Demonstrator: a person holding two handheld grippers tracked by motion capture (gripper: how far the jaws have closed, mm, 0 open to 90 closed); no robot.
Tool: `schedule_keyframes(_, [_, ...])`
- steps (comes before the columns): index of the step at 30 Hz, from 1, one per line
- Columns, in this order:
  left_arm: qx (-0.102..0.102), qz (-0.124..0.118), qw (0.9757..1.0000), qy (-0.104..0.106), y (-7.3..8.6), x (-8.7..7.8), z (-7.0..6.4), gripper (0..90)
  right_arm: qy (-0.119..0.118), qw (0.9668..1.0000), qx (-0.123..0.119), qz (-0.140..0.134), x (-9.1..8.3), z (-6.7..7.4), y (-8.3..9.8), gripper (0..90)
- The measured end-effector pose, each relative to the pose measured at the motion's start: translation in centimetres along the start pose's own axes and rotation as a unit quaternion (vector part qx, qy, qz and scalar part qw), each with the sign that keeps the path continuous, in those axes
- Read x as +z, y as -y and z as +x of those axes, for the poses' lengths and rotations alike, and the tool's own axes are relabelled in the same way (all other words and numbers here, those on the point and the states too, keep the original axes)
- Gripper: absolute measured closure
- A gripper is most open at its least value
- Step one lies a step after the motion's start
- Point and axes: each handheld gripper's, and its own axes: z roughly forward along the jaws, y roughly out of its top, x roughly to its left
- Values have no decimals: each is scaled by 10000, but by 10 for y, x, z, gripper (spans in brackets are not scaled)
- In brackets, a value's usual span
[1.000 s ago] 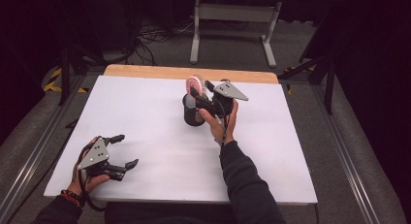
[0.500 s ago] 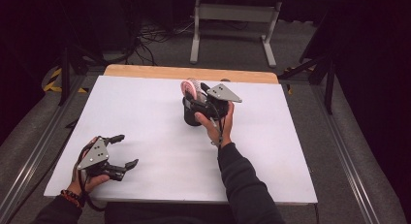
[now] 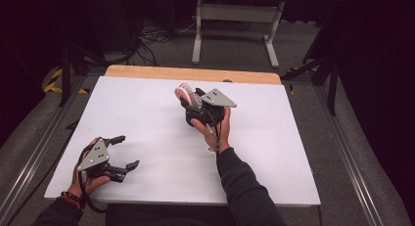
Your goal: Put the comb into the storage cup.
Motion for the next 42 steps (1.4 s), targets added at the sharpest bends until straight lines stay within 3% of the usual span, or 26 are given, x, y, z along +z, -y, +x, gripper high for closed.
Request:
schedule_keyframes(38, [4, 14, 10000, 16, 0, 0, -1, 73, -79, 9994, -249, 247, 1, 8, 4, 293])
schedule_keyframes(42, [1, -14, 10000, 6, -1, -1, 0, 73, -44, 9987, -442, 239, -1, 11, -1, 290])
